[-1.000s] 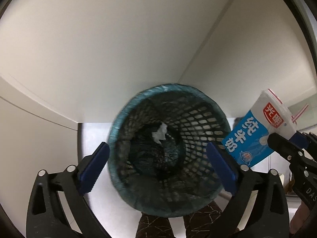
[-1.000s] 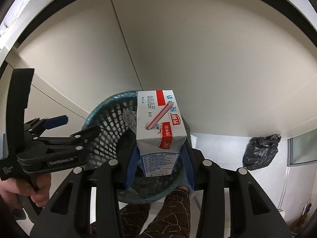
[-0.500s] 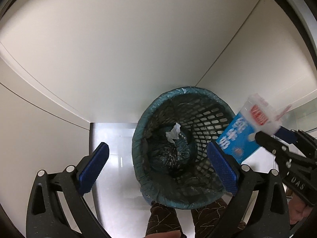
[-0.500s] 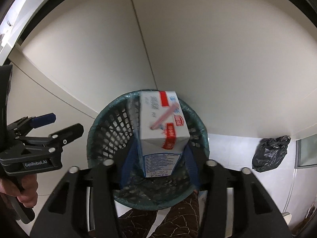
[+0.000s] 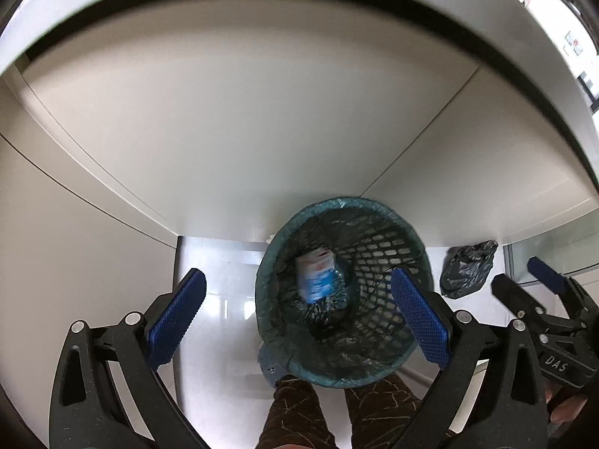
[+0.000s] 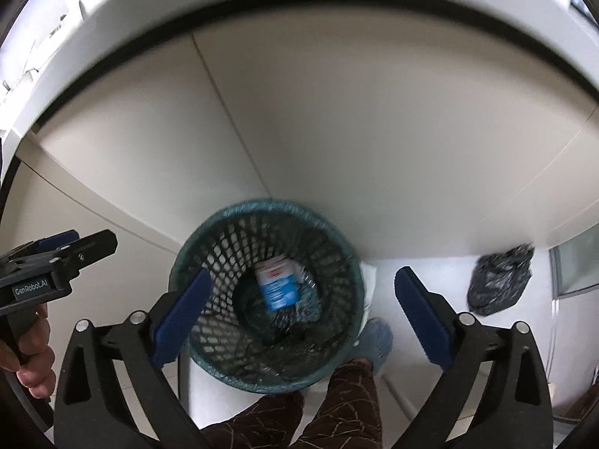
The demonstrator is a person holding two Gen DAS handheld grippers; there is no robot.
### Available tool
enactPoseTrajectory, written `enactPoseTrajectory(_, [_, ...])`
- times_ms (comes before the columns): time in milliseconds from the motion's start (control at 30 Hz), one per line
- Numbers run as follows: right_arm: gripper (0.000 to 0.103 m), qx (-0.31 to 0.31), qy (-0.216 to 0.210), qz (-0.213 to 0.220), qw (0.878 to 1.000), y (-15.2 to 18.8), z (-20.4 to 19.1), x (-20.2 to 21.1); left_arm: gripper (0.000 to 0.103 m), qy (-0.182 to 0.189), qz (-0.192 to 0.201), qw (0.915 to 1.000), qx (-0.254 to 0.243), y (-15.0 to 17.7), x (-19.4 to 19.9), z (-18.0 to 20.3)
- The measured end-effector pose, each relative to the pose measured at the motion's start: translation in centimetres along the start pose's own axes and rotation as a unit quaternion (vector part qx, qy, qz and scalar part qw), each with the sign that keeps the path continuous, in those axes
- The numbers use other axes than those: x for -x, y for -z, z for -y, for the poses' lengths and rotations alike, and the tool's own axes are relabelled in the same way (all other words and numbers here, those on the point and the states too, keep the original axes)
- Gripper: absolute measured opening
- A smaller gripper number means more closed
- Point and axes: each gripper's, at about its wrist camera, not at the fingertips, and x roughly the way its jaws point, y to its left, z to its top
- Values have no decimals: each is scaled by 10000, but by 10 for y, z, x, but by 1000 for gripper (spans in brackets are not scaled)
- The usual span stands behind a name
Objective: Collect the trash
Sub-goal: 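Raise both tools back toward the counter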
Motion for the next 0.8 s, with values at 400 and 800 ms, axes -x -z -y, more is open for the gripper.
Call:
enactPoseTrajectory(400, [95, 185, 174, 716, 9971, -39, 1, 87, 96, -21, 464, 9988, -125, -23, 80, 11])
enactPoseTrajectory(800, [95, 79, 180, 1056, 9942, -69, 1, 153, 96, 115, 983, 9948, -247, -58, 151, 25])
